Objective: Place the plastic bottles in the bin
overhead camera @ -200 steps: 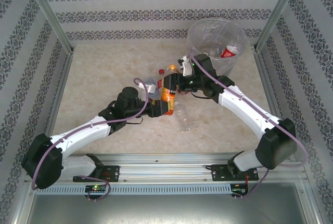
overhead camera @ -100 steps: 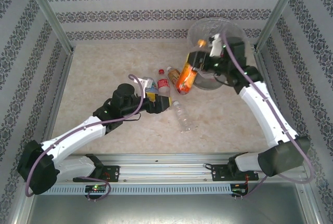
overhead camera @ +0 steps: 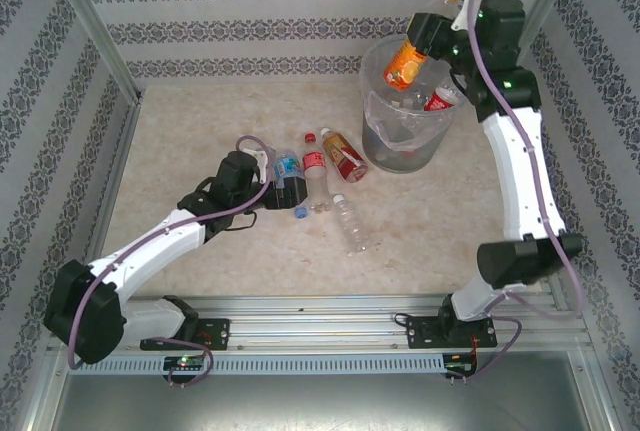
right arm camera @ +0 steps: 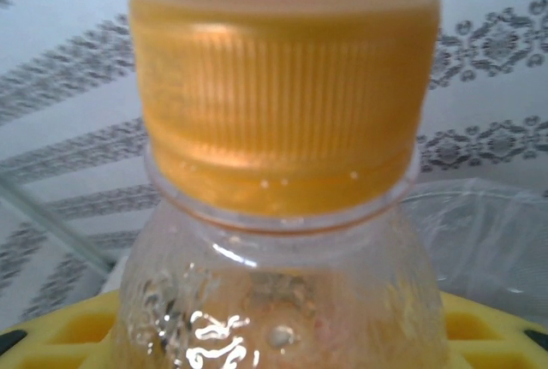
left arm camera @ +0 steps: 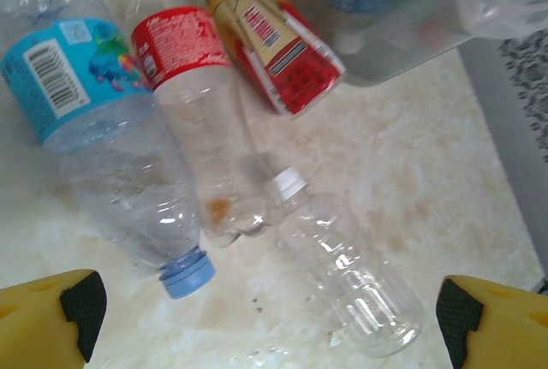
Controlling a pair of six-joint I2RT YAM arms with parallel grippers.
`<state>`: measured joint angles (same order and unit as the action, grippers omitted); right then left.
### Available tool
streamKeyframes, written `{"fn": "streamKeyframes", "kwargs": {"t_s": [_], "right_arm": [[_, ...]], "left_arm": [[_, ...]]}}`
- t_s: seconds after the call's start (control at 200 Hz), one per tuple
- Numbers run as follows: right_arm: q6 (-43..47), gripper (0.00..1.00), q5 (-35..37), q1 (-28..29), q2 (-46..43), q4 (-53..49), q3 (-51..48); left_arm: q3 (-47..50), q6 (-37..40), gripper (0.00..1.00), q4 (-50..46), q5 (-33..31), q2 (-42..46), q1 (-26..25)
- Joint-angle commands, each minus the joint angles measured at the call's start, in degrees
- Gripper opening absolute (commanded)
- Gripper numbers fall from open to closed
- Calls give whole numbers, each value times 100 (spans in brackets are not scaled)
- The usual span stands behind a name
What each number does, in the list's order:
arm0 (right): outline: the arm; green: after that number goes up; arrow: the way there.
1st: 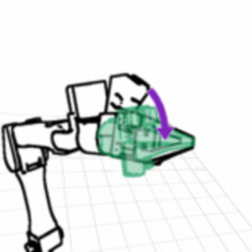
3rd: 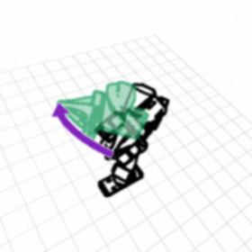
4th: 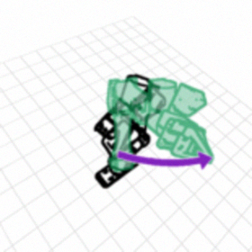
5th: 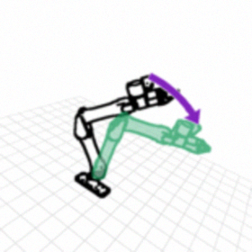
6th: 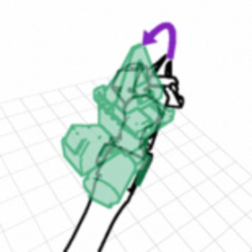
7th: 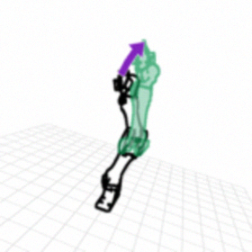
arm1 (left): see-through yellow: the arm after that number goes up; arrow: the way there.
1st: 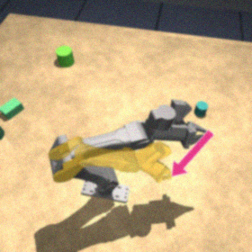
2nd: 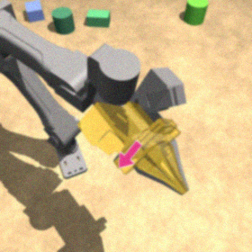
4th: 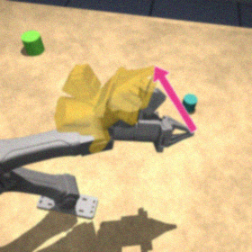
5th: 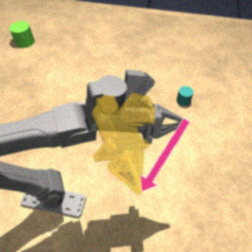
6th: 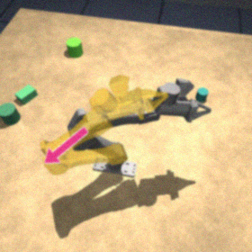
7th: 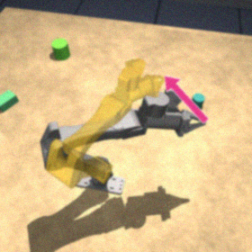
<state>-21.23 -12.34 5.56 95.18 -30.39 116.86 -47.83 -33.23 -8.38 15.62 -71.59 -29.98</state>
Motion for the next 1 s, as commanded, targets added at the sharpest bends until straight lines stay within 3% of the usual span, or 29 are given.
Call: {"fn": "streamKeyframes", "kwargs": {"t_s": [0.0, 0.195, 0.345, 0.425, 0.51, 0.994], "right_arm": [[452, 57, 670, -63, 589, -397, 533], [789, 58, 888, -64, 1486, -880, 1333], [882, 74, 745, 4, 1529, -913, 1085], [927, 89, 740, 50, 1332, -871, 836], [954, 93, 724, 76, 1035, -848, 576], [1029, 96, 537, 627, -1264, -678, -1663]], "left_arm": [[-271, 126, 100, -230, -240, -281, 56], [-566, -17, 98, -314, -442, -1045, 122], [-709, -147, 94, -83, -429, -1676, 209], [-858, -155, 91, -39, -433, -2031, 238], [-1055, -108, 89, -89, -472, -2377, 268], [-1210, -80, 72, 16, -561, -3013, 358]]}}
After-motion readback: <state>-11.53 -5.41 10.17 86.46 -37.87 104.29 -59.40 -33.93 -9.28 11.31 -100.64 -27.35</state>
